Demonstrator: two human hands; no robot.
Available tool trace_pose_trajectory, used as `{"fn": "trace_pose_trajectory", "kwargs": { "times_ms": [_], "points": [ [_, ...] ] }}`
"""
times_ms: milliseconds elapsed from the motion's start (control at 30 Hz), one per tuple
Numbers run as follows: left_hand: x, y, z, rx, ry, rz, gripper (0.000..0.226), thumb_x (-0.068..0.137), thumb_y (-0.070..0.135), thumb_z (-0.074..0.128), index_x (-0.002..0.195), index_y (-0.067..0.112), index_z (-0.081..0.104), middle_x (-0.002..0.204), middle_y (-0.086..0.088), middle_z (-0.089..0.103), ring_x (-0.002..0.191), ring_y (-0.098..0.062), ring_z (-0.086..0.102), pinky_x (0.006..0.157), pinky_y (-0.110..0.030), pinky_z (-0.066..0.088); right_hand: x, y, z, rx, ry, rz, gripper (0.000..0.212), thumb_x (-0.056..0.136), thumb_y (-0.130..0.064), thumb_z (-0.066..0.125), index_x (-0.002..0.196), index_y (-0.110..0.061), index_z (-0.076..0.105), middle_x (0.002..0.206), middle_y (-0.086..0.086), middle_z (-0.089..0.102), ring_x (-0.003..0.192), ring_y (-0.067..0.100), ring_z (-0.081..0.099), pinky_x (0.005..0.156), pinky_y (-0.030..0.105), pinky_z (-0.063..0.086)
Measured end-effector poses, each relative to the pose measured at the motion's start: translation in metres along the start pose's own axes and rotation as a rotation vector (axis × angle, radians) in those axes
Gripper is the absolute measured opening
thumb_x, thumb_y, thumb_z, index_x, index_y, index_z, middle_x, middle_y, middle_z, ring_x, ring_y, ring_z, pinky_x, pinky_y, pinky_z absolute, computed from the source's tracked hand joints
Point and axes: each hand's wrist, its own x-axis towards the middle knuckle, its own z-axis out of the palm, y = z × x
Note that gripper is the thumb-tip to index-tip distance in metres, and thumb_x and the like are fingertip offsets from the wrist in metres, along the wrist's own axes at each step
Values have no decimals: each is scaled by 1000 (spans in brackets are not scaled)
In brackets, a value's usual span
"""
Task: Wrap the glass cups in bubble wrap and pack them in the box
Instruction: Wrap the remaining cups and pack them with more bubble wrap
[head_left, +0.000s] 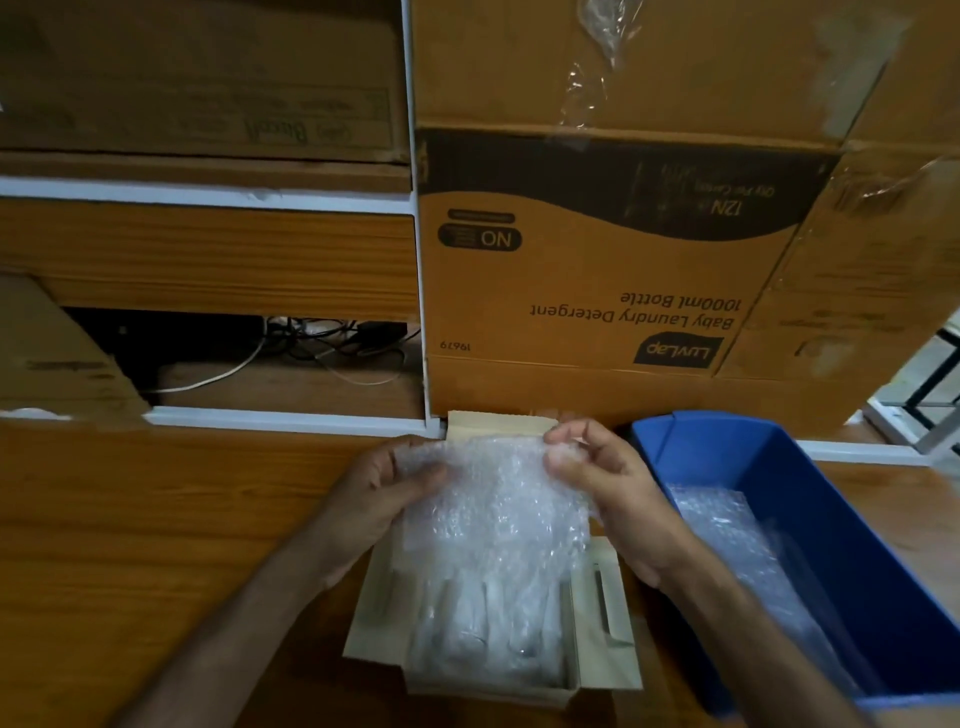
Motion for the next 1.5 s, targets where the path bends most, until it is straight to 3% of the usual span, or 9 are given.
{"fn": "trace_pose_trajectory", "kwargs": {
  "times_ms": [133, 267, 433, 633, 833, 933, 1033, 1267, 1500],
  "points": [
    [1, -2, 3, -96, 46, 53, 29, 104, 17, 51, 126, 13, 70, 124, -9, 73, 119, -28, 68, 101, -49, 53, -4, 2, 6, 9, -4, 174, 58, 88, -11, 79, 137, -27, 56, 118, -2, 75, 109, 17, 73, 87, 33, 61],
    [0, 0, 5, -169, -4, 34, 33, 105, 19, 47, 131, 11, 67, 132, -11, 69, 126, -28, 63, 107, -51, 48, -7, -4, 7, 47, -69, 273, 34, 99, -36, 66, 131, -23, 66, 125, 0, 75, 117, 19, 70, 105, 45, 52],
    [0, -2, 9, -209, -31, -13, 36, 101, 27, 52, 132, 12, 64, 127, -10, 72, 120, -28, 68, 96, -44, 56, -4, -2, 2, -52, -1, 155, 16, 96, -18, 71, 110, -12, 74, 108, 6, 79, 95, 19, 75, 79, 30, 59],
    [-2, -1, 14, 43, -11, 122, 26, 96, 9, 64, 122, 9, 69, 115, -7, 77, 106, -24, 73, 77, -32, 62, -5, 5, -7, -60, 4, 24, 22, 101, -12, 62, 123, -14, 67, 118, 5, 76, 107, 24, 73, 88, 38, 61],
    [-4, -2, 16, 18, -19, 184, 45, 92, -19, 50, 84, 14, 80, 129, -3, 71, 125, -25, 64, 88, -48, 62, -10, 6, -11, -57, -14, -10, 36, 95, 17, 47, 80, -3, 73, 89, -5, 76, 78, 5, 68, 64, 16, 51],
    [-7, -1, 9, -230, -164, 90, 32, 96, 6, 45, 95, 2, 77, 132, -12, 68, 119, -26, 67, 90, -43, 61, -11, 8, -19, -23, -68, -33, 27, 87, -3, 55, 81, -7, 81, 118, 9, 74, 109, 21, 67, 84, 26, 56],
    [-9, 1, 8, -272, -152, 29, 32, 93, 36, 66, 99, 7, 78, 116, -10, 74, 98, -30, 73, 82, -41, 63, -12, 8, -25, -103, -79, -33, 17, 86, -25, 73, 88, -11, 82, 115, 6, 75, 117, 24, 66, 104, 43, 49],
    [-8, -1, 14, 0, -22, -28, 46, 86, 3, 75, 128, 17, 63, 119, -10, 73, 103, -26, 74, 77, -35, 62, -16, 5, -15, -247, -2, -14, 40, 89, -20, 81, 124, -31, 66, 130, -2, 62, 80, 16, 71, 68, 27, 62],
    [-13, -3, 19, -17, -164, -92, 12, 98, 1, 59, 109, 4, 62, 115, -8, 74, 105, -33, 74, 76, -34, 65, -19, 11, -12, -138, -71, -42, 20, 95, 7, 66, 95, -7, 80, 110, 2, 71, 93, 18, 72, 62, 30, 62]
  ]
}}
